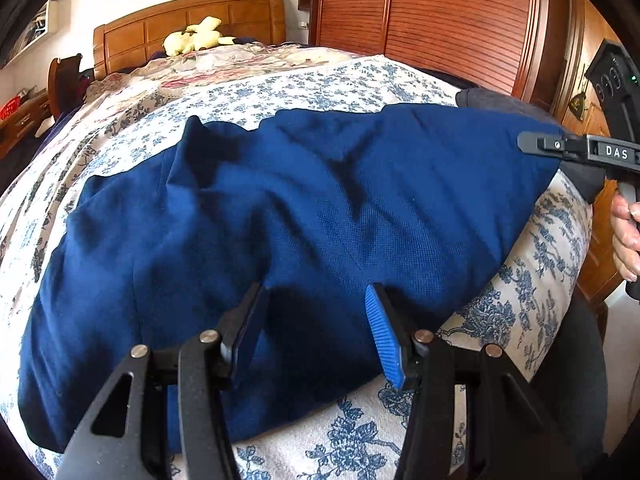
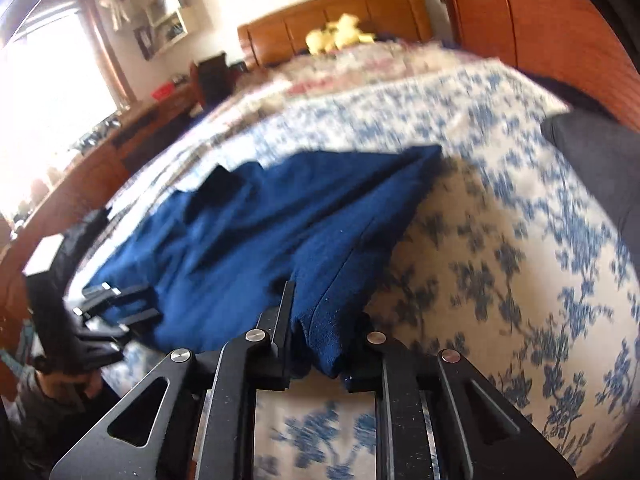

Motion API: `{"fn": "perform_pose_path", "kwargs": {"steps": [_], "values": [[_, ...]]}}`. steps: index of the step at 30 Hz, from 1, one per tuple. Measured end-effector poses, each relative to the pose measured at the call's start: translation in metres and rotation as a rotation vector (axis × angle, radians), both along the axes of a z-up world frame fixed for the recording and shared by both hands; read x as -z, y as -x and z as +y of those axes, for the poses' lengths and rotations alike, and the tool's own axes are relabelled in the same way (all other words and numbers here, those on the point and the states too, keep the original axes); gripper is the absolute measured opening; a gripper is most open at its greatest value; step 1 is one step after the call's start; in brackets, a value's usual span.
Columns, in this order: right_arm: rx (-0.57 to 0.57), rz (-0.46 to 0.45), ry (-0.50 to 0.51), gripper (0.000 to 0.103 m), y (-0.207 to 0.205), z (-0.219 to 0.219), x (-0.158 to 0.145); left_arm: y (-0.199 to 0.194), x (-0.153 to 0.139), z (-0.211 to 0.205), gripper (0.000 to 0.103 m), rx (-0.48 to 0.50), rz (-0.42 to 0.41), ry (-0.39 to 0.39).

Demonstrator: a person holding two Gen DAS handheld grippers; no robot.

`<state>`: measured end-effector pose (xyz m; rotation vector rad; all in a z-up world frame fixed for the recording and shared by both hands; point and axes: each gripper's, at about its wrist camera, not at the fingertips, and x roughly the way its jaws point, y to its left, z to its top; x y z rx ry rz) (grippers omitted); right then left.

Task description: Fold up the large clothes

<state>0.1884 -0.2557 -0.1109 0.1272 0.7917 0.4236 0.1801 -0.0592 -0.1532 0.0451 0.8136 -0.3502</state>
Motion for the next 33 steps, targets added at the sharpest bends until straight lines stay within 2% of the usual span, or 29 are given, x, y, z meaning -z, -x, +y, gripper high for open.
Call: {"fn": "perform_pose_path", "kwargs": {"steps": [7, 10, 17, 24, 28, 33], "values": [[-0.07, -0.086, 0.01, 0.013, 0.001, 0.041, -0.035, 0.023, -0.035, 0.034, 0.05, -0.034, -0.081, 0.066], [-0.127, -0.128, 0.006, 0.013, 0.004, 0.067, -0.049, 0.037, -0.048, 0.054, 0.05, -0.06, -0.119, 0.065], [-0.257, -0.184, 0.026, 0.012, 0.001, 0.149, -0.073, 0.068, -0.065, 0.116, 0.05, -0.154, -0.172, 0.096], [-0.393, -0.2, 0.014, 0.012, -0.004, 0.244, -0.073, 0.088, -0.067, 0.163, 0.05, -0.254, -0.206, 0.087], [-0.449, -0.154, 0.007, 0.013, -0.004, 0.287, -0.057, 0.094, -0.064, 0.179, 0.05, -0.289, -0.209, 0.102], [-0.446, -0.086, 0.03, 0.031, -0.005, 0.307, -0.035, 0.096, -0.061, 0.19, 0.05, -0.308, -0.207, 0.108]]}}
